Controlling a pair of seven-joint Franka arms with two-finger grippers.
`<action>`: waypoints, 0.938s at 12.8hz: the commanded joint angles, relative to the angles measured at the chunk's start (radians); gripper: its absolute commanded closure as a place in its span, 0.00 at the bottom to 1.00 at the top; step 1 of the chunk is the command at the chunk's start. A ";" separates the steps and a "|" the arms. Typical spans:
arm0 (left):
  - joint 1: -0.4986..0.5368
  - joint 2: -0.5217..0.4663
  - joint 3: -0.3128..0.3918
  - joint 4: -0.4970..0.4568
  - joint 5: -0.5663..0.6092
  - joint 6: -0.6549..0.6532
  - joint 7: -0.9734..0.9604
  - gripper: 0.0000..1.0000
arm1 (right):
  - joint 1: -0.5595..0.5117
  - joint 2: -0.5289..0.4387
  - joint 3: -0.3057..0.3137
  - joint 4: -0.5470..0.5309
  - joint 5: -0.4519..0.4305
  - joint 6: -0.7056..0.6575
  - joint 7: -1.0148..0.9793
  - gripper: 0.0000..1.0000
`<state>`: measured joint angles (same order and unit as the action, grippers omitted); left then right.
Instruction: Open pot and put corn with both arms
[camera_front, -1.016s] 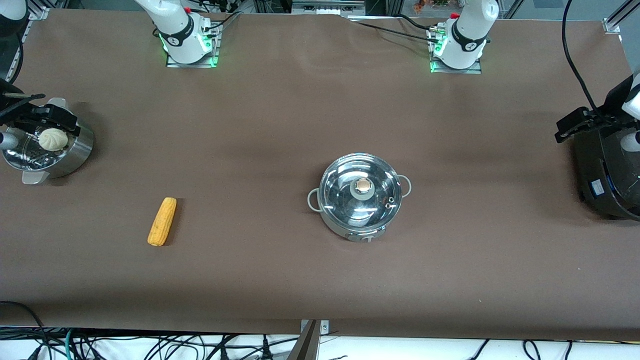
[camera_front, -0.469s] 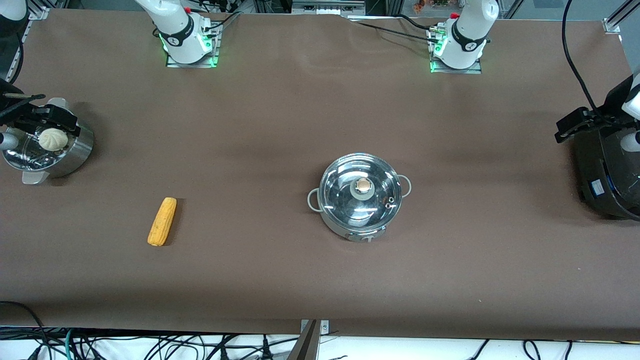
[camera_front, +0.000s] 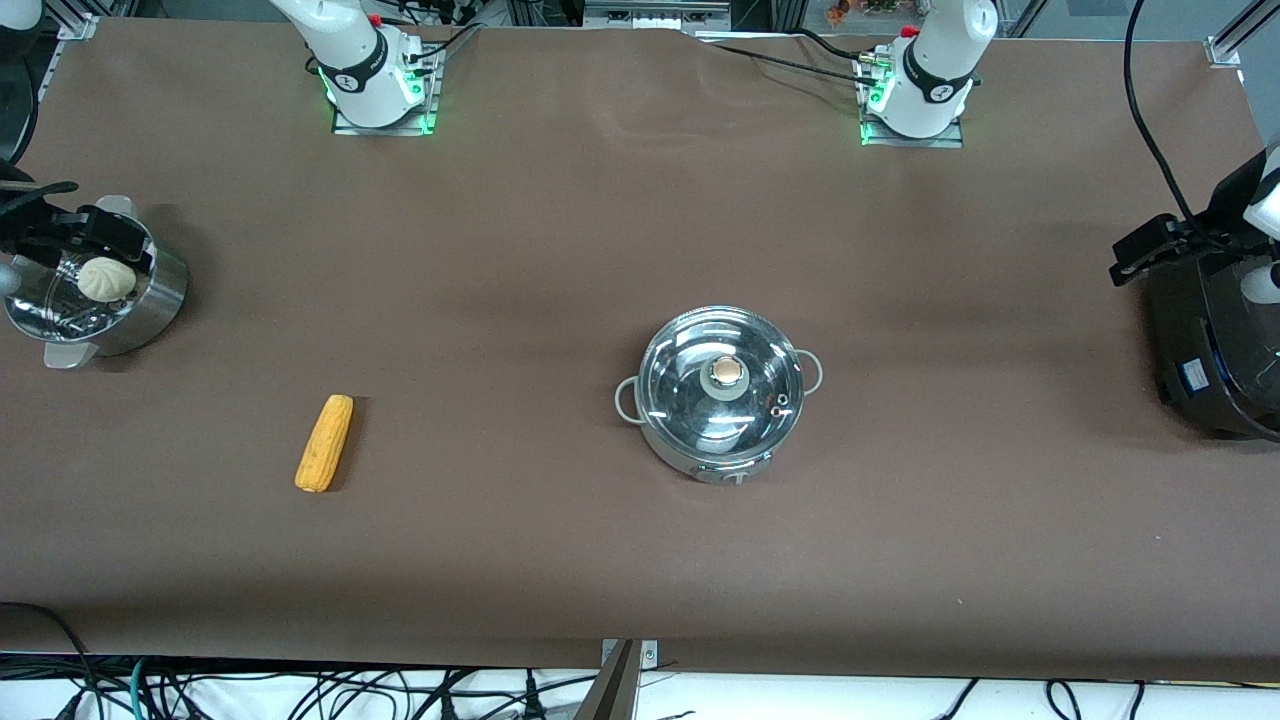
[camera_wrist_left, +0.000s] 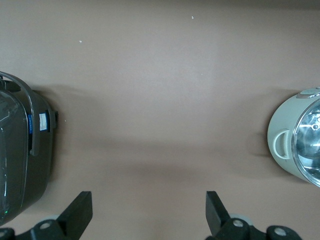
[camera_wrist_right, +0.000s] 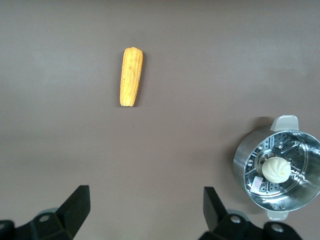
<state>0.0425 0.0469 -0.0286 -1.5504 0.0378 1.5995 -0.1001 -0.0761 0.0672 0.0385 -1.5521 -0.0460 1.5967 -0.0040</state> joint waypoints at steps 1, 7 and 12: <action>0.002 0.004 0.002 0.015 -0.010 -0.012 0.000 0.00 | -0.007 0.039 0.003 0.029 0.011 -0.007 0.006 0.00; 0.005 0.004 0.001 0.015 -0.015 -0.010 0.007 0.00 | 0.010 0.117 0.008 0.027 0.034 0.084 0.007 0.00; 0.002 0.011 0.001 0.015 -0.016 -0.010 0.014 0.00 | 0.016 0.270 0.008 0.027 0.103 0.225 0.007 0.00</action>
<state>0.0443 0.0482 -0.0286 -1.5504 0.0378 1.5995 -0.1000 -0.0626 0.2789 0.0442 -1.5524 0.0312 1.7852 -0.0029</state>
